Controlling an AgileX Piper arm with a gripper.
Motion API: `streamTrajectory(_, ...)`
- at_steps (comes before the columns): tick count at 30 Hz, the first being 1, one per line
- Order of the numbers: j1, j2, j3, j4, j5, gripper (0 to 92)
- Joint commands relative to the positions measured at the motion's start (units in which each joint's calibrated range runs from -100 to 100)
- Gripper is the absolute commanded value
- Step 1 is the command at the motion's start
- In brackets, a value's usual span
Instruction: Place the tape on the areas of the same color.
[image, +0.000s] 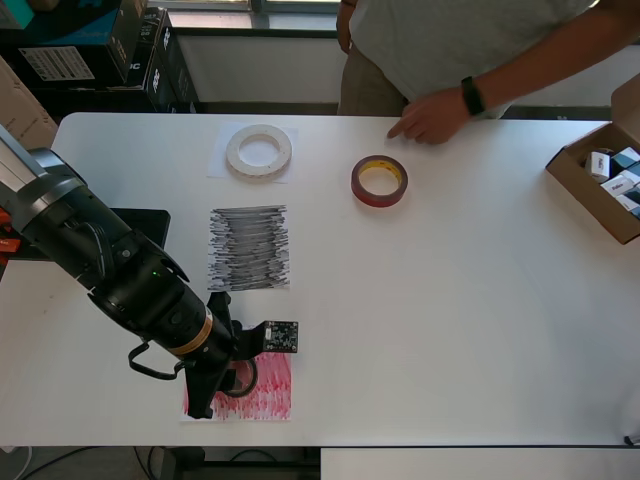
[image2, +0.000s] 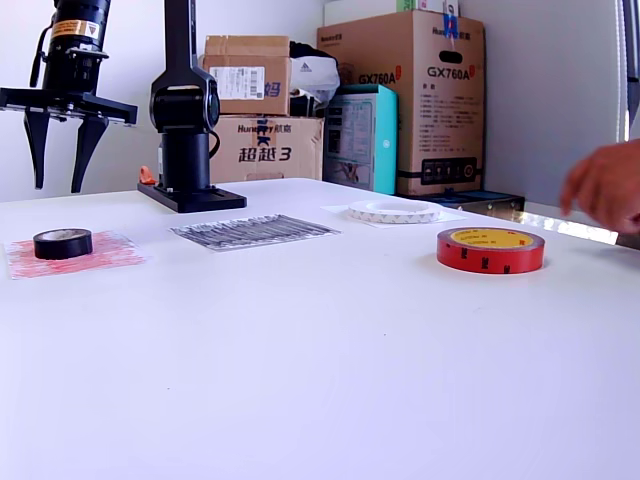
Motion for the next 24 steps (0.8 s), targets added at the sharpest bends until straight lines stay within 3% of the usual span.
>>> streamTrajectory(1, 0.2, -0.5, 2.3, -0.5, -4.1, 46.4)
streamTrajectory(13, 3.4, 1.6, 2.4, -0.5, -3.7, 46.3)
streamTrajectory(24, 1.6, 3.7, 1.8, -0.5, -4.0, 46.3)
